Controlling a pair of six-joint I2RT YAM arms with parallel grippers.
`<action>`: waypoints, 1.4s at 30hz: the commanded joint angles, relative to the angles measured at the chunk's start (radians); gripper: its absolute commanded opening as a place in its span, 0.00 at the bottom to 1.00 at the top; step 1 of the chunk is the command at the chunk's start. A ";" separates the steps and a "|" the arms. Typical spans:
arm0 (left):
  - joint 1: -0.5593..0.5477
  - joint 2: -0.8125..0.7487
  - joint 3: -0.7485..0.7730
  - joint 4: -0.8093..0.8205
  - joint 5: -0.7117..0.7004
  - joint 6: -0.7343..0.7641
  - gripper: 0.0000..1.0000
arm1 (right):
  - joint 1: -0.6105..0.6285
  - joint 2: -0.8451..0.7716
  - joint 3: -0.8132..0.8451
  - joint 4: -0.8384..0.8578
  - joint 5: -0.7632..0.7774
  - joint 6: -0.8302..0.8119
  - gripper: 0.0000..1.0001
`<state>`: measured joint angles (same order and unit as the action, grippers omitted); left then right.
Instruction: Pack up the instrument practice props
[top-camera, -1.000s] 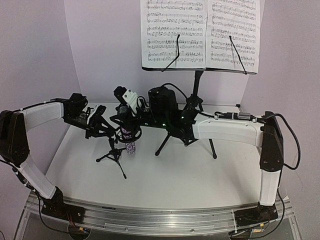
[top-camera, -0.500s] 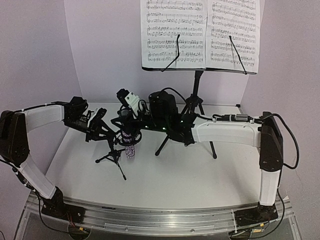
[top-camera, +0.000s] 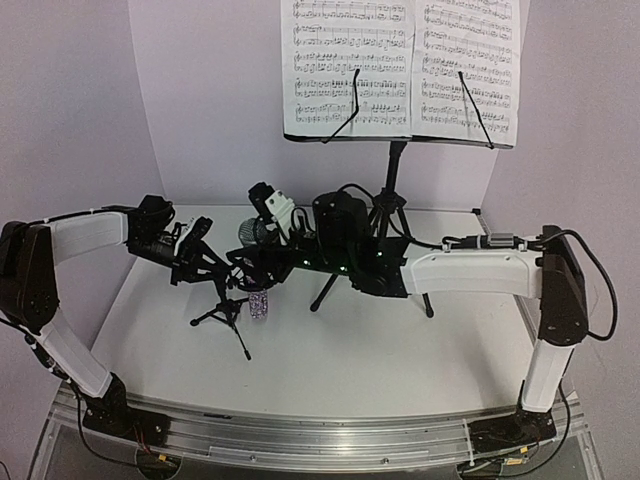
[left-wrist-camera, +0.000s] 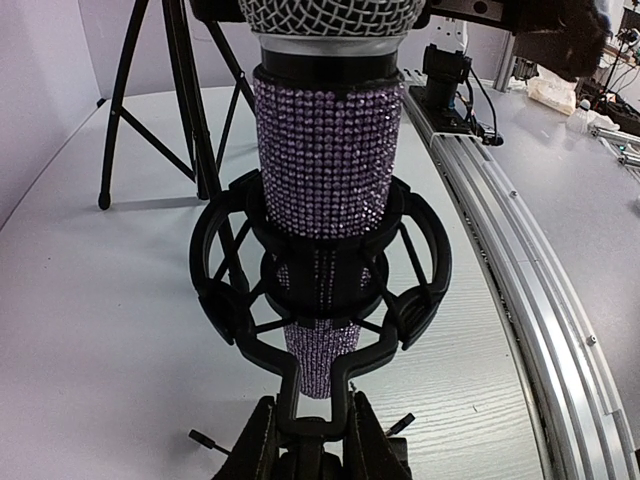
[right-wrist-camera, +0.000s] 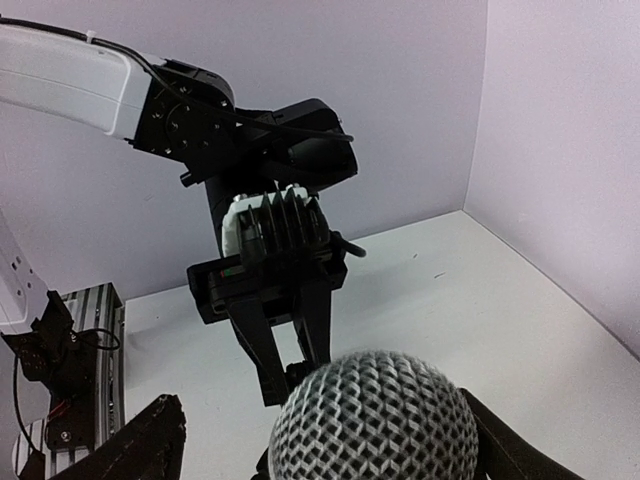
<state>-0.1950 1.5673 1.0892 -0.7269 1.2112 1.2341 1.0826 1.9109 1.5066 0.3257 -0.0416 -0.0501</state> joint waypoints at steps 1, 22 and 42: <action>0.012 -0.012 -0.009 -0.025 0.060 -0.015 0.00 | 0.004 -0.064 -0.050 0.058 0.037 0.034 0.83; 0.012 -0.022 0.002 -0.028 0.059 0.003 0.00 | -0.011 0.055 -0.026 0.159 0.042 0.022 0.51; 0.010 0.022 0.084 -0.159 -0.037 0.084 0.00 | -0.012 0.090 0.224 0.160 -0.112 -0.077 0.00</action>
<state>-0.1722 1.5676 1.1000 -0.7729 1.2082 1.2649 1.0635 2.0039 1.5755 0.3435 -0.0514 -0.0762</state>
